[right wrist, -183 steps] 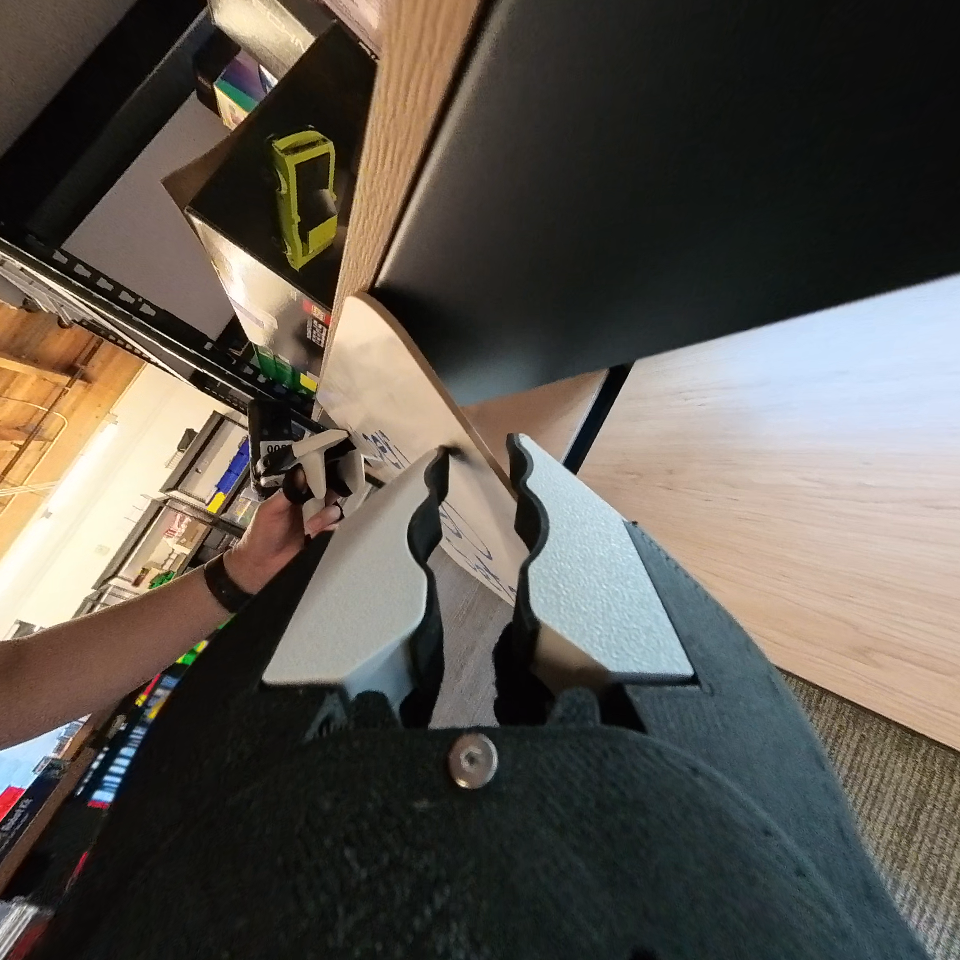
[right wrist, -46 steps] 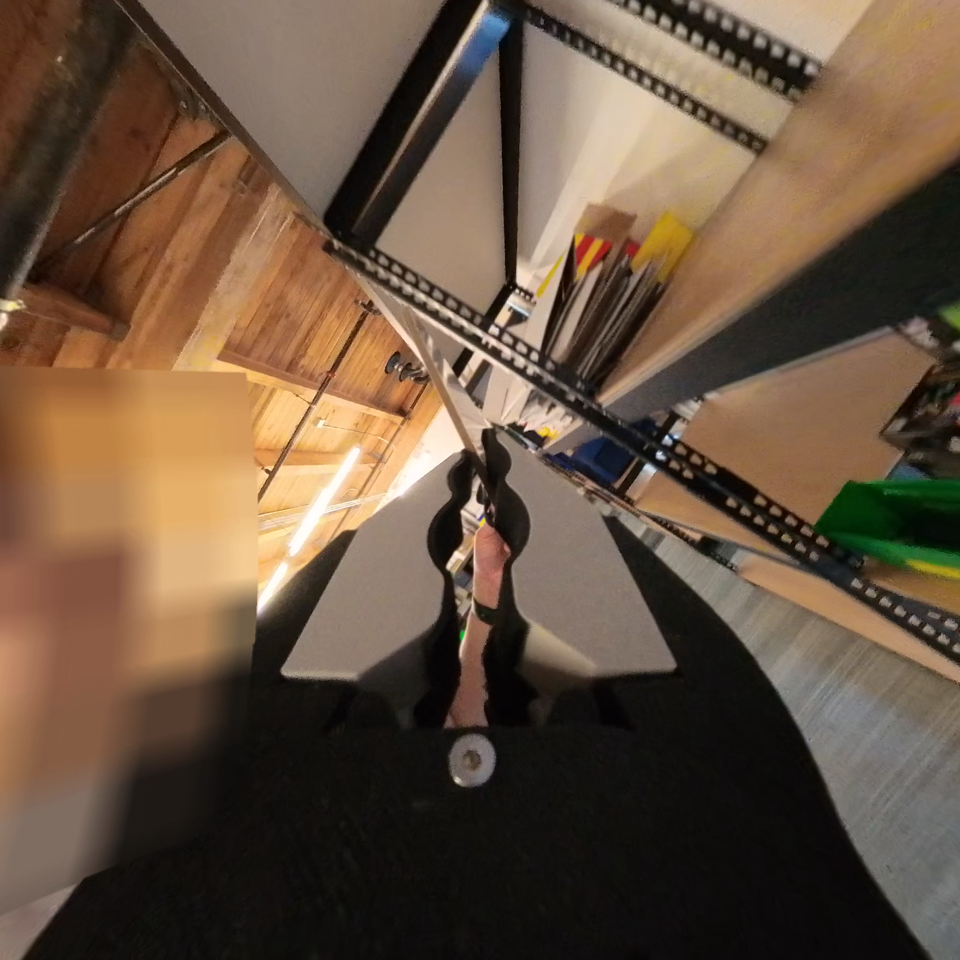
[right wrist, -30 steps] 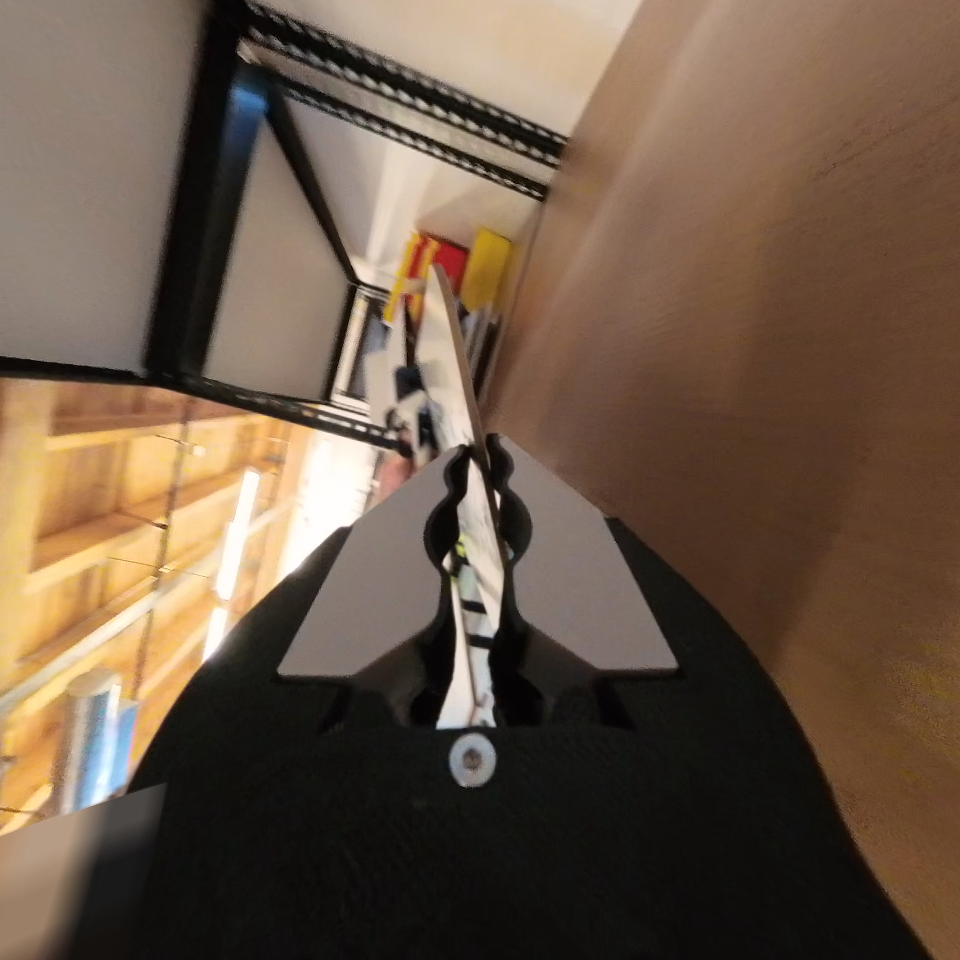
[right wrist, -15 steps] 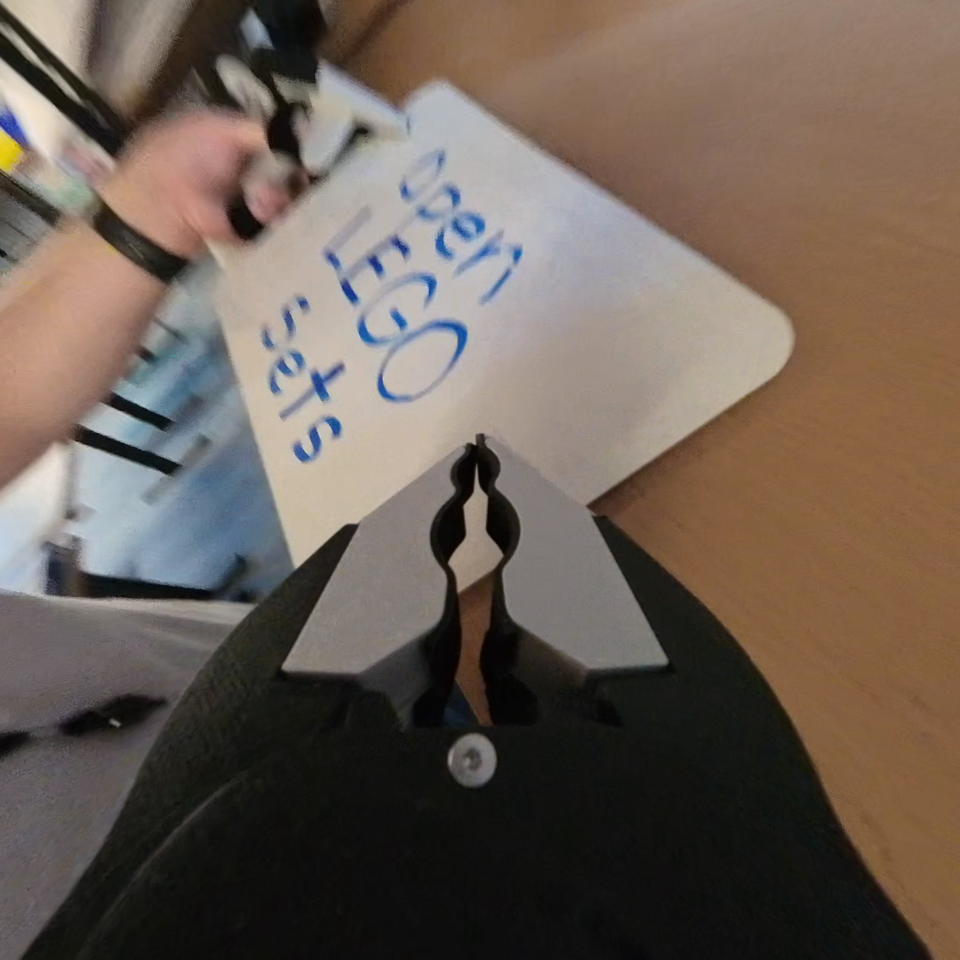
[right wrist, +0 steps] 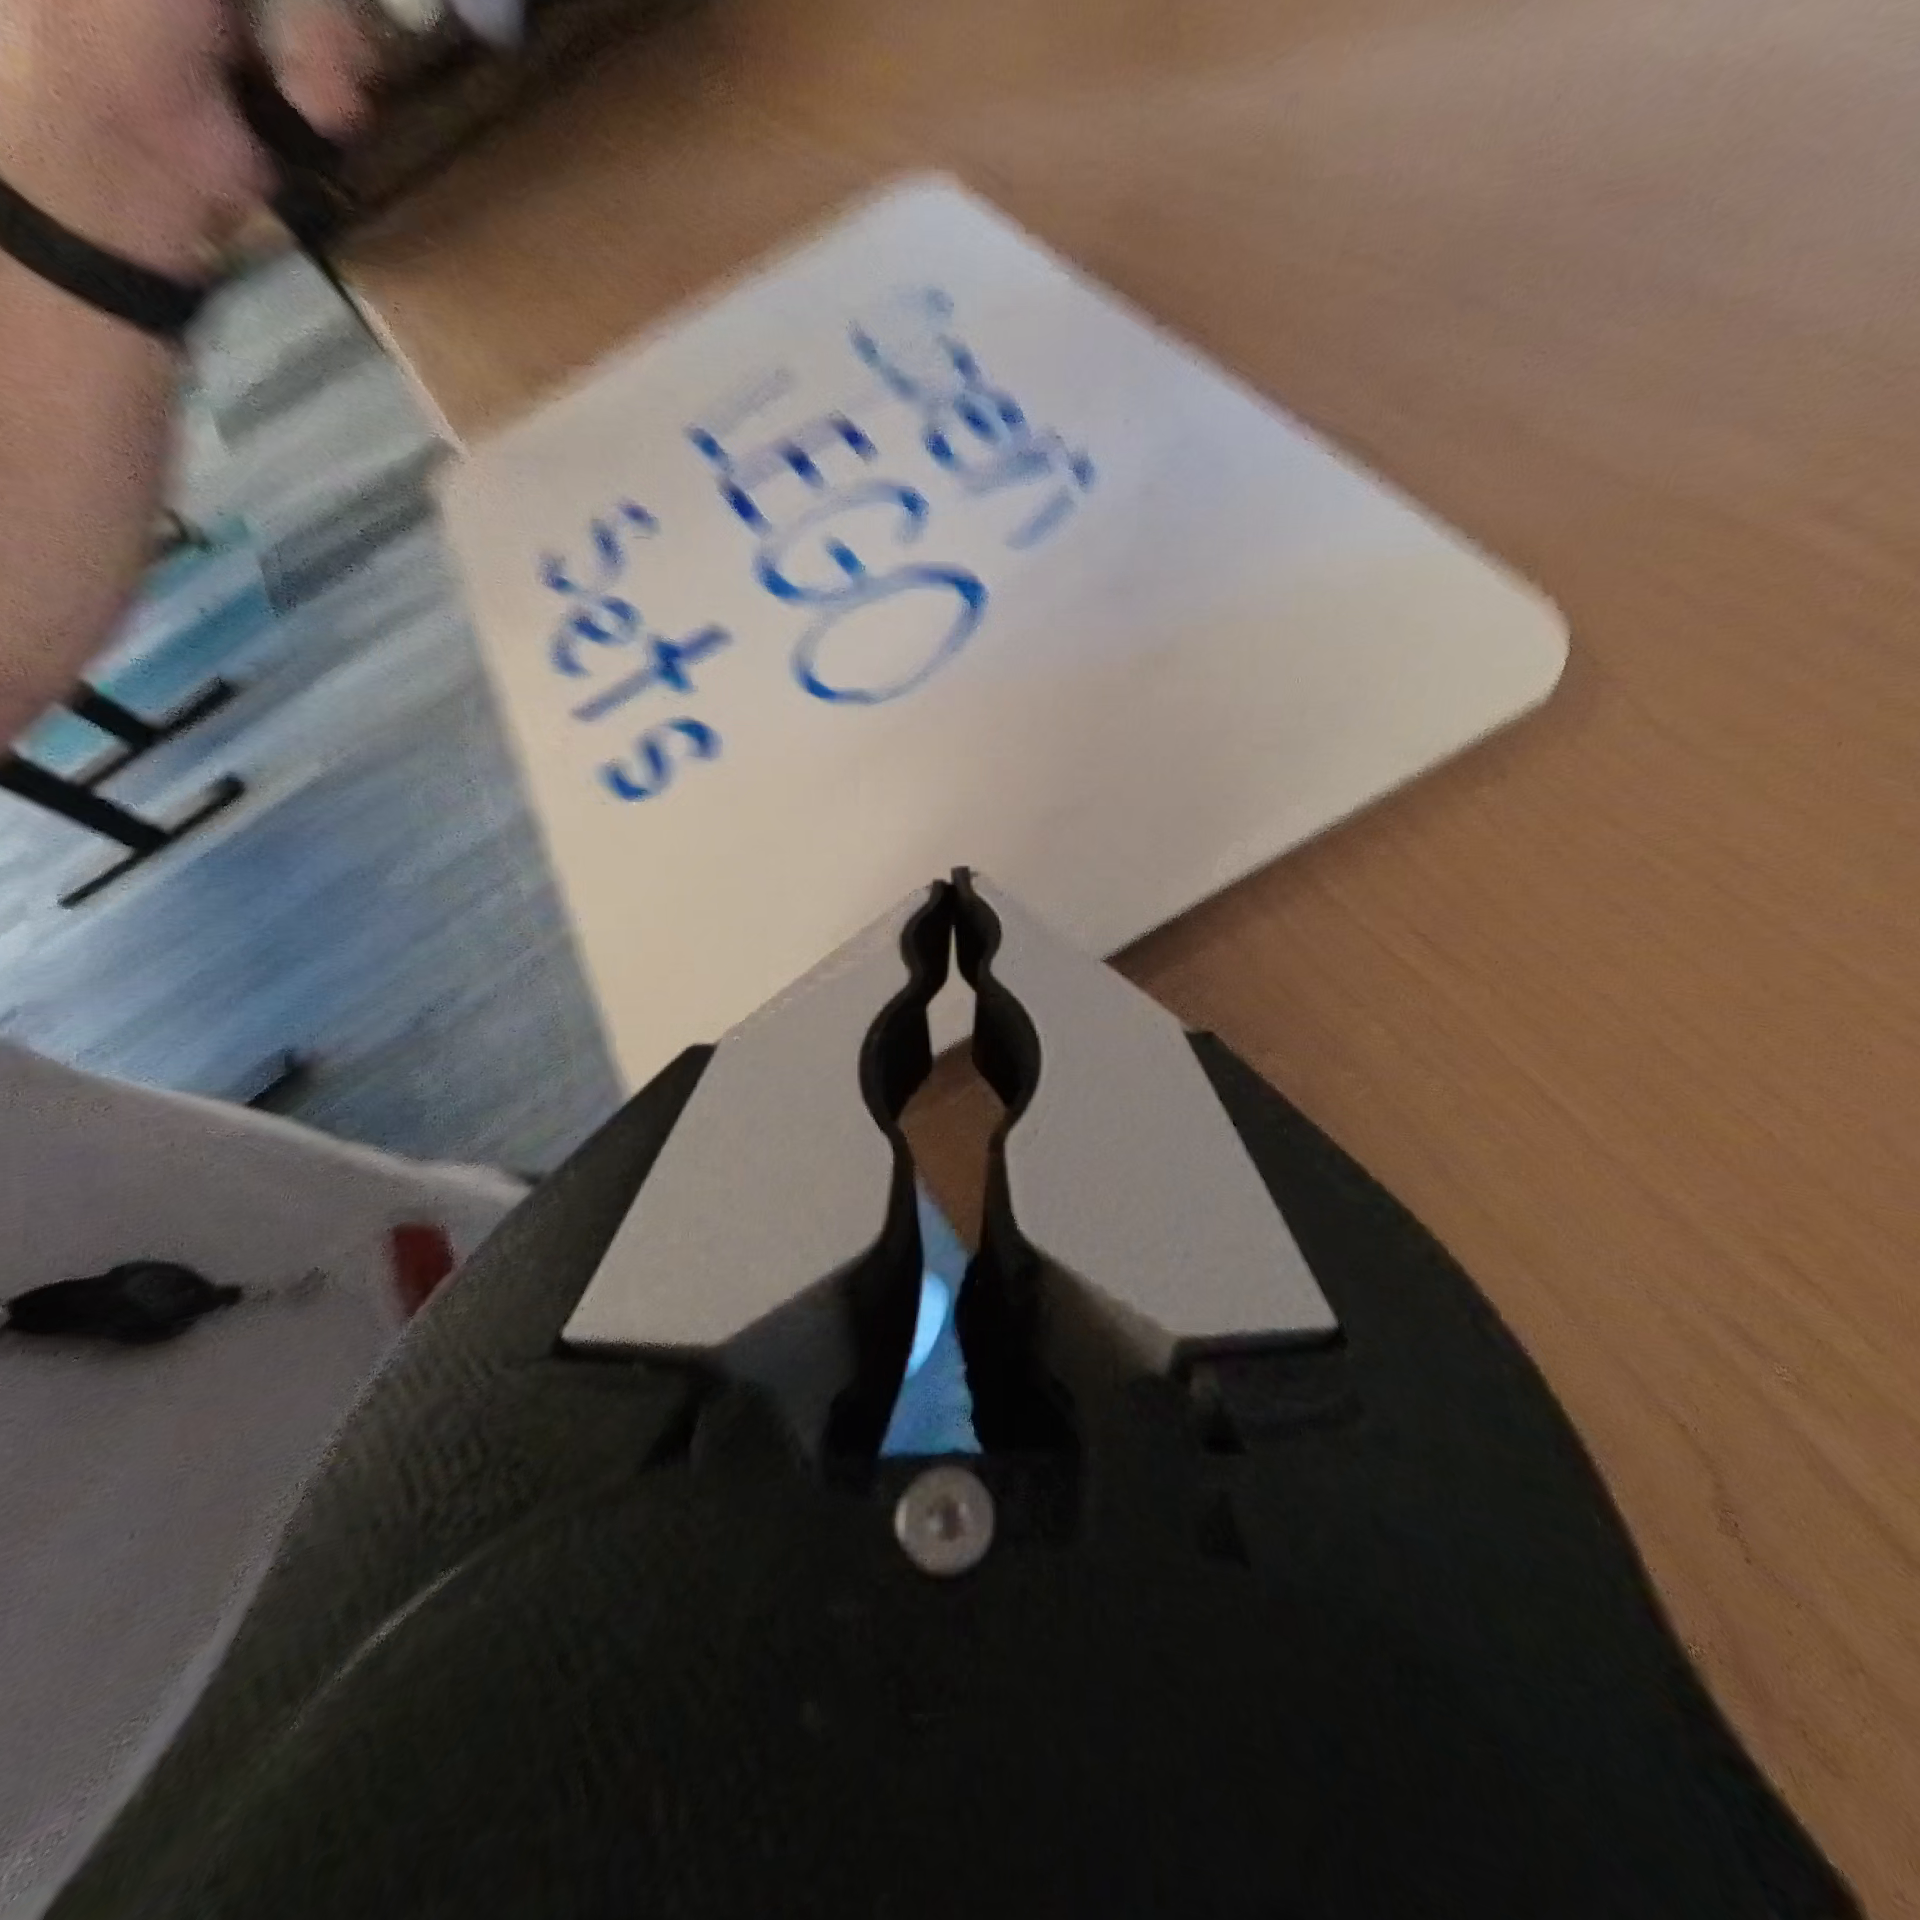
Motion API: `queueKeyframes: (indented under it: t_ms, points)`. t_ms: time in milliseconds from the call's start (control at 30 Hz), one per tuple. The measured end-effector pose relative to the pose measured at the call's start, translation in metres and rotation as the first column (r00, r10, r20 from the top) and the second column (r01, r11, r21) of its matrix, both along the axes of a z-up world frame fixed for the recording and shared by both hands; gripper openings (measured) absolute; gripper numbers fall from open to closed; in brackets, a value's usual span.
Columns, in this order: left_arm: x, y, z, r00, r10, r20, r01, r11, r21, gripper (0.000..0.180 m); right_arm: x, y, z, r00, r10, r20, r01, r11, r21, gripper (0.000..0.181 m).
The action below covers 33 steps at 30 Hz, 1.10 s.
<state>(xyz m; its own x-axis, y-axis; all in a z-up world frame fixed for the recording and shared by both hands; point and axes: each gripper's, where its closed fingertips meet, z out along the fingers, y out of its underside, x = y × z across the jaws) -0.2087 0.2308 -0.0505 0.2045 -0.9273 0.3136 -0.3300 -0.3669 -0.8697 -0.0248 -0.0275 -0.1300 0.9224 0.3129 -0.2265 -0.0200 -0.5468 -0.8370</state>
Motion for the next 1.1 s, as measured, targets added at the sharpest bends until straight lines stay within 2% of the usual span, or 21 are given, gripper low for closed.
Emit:
queueKeyframes:
  t_ms: [67, 133, 167, 200, 233, 267, 300, 367, 433, 567, 700, 833, 900, 933, 967, 1000, 1067, 1100]
  points:
    - [-0.037, -0.044, 0.014, 0.991, -0.004, 0.136, -0.024, 0.978, 0.205, 0.026, -0.004, -0.037, 0.048, 0.997, -0.04, 0.061, 0.018, 0.948, 0.318, 0.0]
    - [-0.081, -0.082, 0.008, 0.963, 0.062, 0.261, -0.155, 0.923, 0.352, 0.03, 0.016, -0.096, 0.074, 0.956, -0.239, 0.172, 0.101, 0.813, 0.573, 0.001]
    - [-0.102, -0.1, 0.007, 0.923, 0.091, 0.374, -0.245, 0.889, 0.388, 0.023, 0.033, -0.129, 0.075, 0.9, -0.381, 0.212, 0.15, 0.727, 0.67, 0.016]
    - [-0.117, -0.123, 0.004, 0.876, 0.076, 0.476, -0.291, 0.871, 0.397, 0.0, 0.044, -0.161, 0.066, 0.853, -0.455, 0.255, 0.143, 0.674, 0.725, 0.03]
    - [-0.125, -0.144, -0.006, 0.852, 0.052, 0.522, -0.279, 0.888, 0.366, 0.0, 0.061, -0.185, 0.04, 0.826, -0.507, 0.247, 0.212, 0.685, 0.696, 0.029]
    - [-0.125, -0.159, -0.023, 0.853, 0.067, 0.518, -0.251, 0.922, 0.294, 0.0, 0.084, -0.205, -0.003, 0.812, -0.537, 0.226, 0.329, 0.743, 0.583, 0.03]
    - [-0.121, -0.172, -0.039, 0.861, 0.077, 0.503, -0.212, 0.953, 0.217, 0.007, 0.107, -0.224, -0.056, 0.794, -0.569, 0.216, 0.441, 0.782, 0.441, 0.039]
    - [-0.106, -0.198, -0.058, 0.861, 0.053, 0.505, -0.132, 0.984, 0.122, 0.013, 0.138, -0.255, -0.156, 0.761, -0.624, 0.177, 0.58, 0.777, 0.244, 0.049]
    - [-0.088, -0.22, -0.065, 0.856, 0.03, 0.516, -0.081, 0.994, 0.076, 0.014, 0.161, -0.267, -0.237, 0.738, -0.653, 0.169, 0.631, 0.757, 0.17, 0.053]
    - [-0.048, -0.265, -0.08, 0.904, -0.012, 0.427, -0.001, 1.0, 0.031, 0.024, 0.211, -0.267, -0.362, 0.744, -0.575, 0.34, 0.611, 0.792, 0.003, 0.052]
    - [-0.022, -0.319, -0.102, 0.92, 0.078, 0.385, -0.049, 0.995, -0.086, 0.023, 0.266, -0.245, -0.431, 0.788, -0.487, 0.377, 0.552, 0.83, -0.082, 0.05]
    - [-0.013, -0.377, -0.147, 0.949, 0.207, 0.238, -0.189, 0.977, -0.094, 0.023, 0.301, -0.23, -0.501, 0.851, -0.305, 0.428, 0.439, 0.86, -0.26, 0.052]
    - [-0.011, -0.401, -0.162, 0.952, 0.25, 0.178, -0.233, 0.966, -0.112, 0.021, 0.309, -0.233, -0.525, 0.866, -0.215, 0.451, 0.399, 0.841, -0.365, 0.036]
    - [-0.009, -0.412, -0.165, 0.952, 0.26, 0.16, -0.242, 0.962, -0.126, 0.022, 0.318, -0.222, -0.519, 0.843, -0.229, 0.487, 0.403, 0.868, -0.29, 0.021]
    - [-0.009, -0.422, -0.166, 0.952, 0.27, 0.146, -0.252, 0.959, -0.133, 0.022, 0.321, -0.217, -0.52, 0.848, -0.234, 0.476, 0.402, 0.87, -0.287, 0.022]
    - [-0.009, -0.429, -0.167, 0.951, 0.281, 0.13, -0.265, 0.956, -0.126, 0.021, 0.322, -0.216, -0.527, 0.861, -0.237, 0.449, 0.408, 0.849, -0.334, 0.033]
    - [-0.01, -0.441, -0.167, 0.952, 0.288, 0.103, -0.279, 0.955, -0.097, 0.019, 0.328, -0.229, -0.541, 0.861, -0.179, 0.476, 0.419, 0.781, -0.464, 0.035]
    - [-0.01, -0.447, -0.166, 0.954, 0.284, 0.099, -0.276, 0.957, -0.089, 0.019, 0.33, -0.231, -0.541, 0.855, -0.169, 0.491, 0.423, 0.774, -0.471, 0.035]
